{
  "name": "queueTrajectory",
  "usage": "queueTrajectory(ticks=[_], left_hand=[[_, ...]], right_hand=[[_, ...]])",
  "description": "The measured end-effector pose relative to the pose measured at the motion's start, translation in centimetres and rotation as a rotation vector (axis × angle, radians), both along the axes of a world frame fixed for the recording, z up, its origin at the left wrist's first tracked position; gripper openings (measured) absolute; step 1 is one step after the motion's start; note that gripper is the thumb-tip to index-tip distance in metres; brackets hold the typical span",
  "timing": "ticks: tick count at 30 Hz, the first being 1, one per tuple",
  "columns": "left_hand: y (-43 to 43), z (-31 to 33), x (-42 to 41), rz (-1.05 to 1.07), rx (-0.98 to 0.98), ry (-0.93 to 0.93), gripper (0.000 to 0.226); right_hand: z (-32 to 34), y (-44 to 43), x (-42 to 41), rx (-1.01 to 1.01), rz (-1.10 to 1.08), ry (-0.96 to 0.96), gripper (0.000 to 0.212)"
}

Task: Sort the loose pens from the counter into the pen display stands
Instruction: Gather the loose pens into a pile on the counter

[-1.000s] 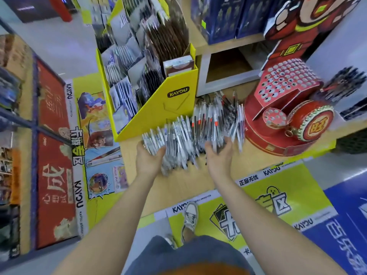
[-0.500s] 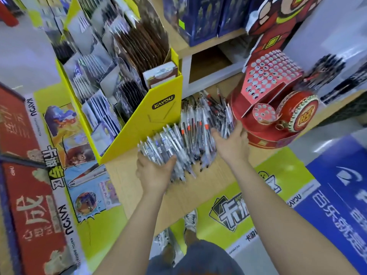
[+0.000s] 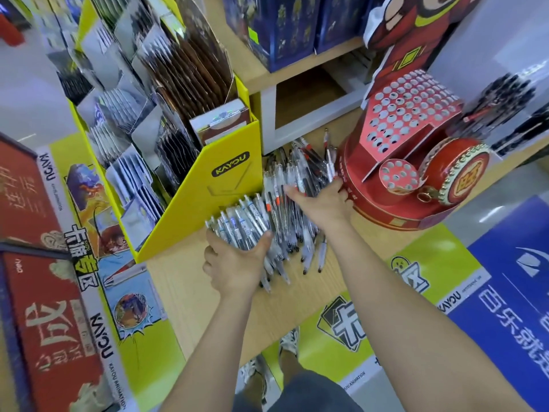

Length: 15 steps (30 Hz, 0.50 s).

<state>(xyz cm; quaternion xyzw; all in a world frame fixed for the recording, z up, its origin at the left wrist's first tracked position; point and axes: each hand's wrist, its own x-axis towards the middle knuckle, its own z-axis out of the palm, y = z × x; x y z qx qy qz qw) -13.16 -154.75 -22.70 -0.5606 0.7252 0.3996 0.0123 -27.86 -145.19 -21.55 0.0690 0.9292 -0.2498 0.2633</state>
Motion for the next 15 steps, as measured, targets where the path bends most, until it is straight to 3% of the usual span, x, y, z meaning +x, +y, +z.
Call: queueTrajectory(ticks=[4,8,15], left_hand=[[0.4,0.1,-1.0,0.002,-0.034,-0.063,0.121],[0.7,-0.1,-1.2,-0.057,-0.110,-0.114,0.122],[-0.1,-0.9,0.0,-0.284,-0.253,-0.005,0.115]], right_hand=[[-0.4,-0.3,-0.1,-0.040,0.001,0.007,0.134],[-1.3,-0.1,1.3,-0.105,-0.017,0.091,0.112],[-2.1,-0.7,3.9,-0.213,-0.093,0.139,0.103]])
